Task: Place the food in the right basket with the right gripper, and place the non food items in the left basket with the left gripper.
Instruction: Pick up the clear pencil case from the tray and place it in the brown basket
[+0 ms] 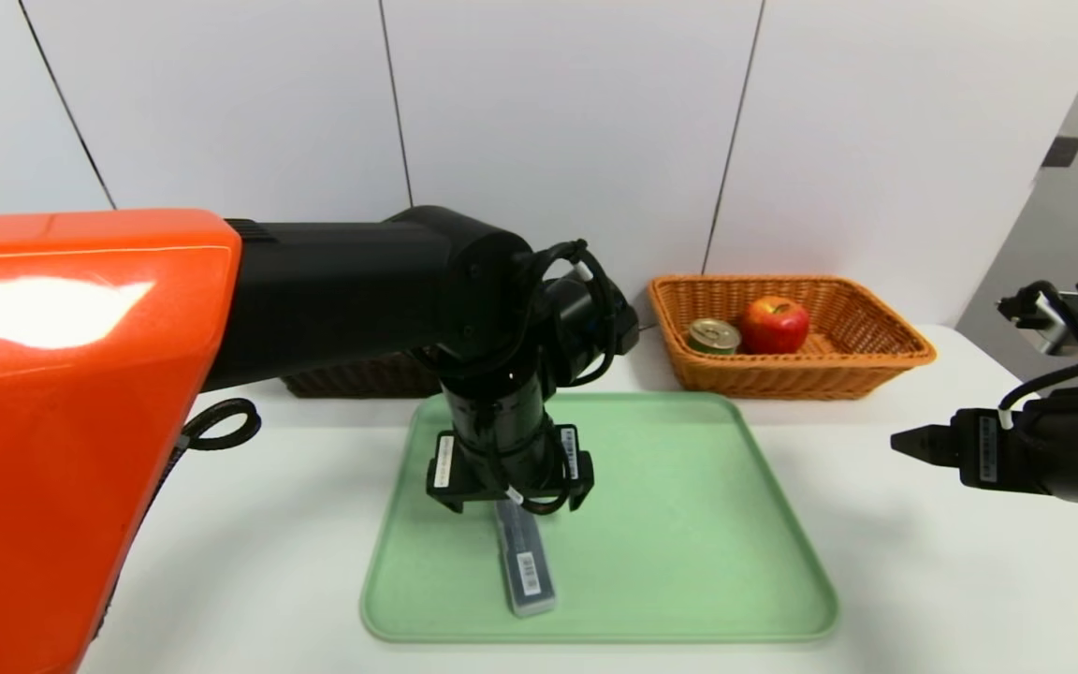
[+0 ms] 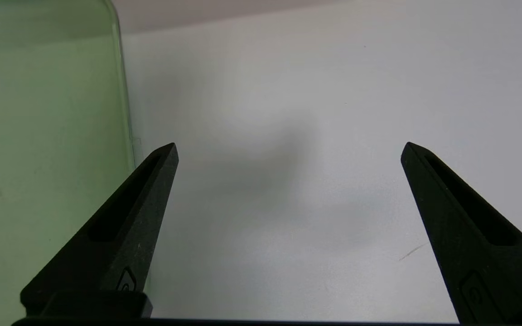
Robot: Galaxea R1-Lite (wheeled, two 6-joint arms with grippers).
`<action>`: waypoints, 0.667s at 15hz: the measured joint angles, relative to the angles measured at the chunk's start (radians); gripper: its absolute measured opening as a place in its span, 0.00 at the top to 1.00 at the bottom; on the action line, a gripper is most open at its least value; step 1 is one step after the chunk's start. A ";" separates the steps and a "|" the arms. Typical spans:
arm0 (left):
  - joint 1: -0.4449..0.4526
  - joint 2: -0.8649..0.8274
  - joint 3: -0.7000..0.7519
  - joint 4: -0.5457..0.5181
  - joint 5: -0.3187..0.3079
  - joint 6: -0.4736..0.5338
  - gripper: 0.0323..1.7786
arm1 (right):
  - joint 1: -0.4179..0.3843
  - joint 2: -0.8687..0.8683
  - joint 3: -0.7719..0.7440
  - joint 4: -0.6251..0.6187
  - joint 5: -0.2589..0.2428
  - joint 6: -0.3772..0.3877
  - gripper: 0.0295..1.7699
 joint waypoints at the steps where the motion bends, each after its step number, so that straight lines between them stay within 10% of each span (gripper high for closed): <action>1: 0.011 0.004 0.000 0.000 -0.022 -0.002 0.05 | 0.000 -0.001 0.000 0.000 -0.001 0.000 0.04; 10: 0.024 0.052 0.000 -0.005 -0.041 0.000 0.05 | 0.000 0.000 0.015 0.000 0.000 0.000 0.04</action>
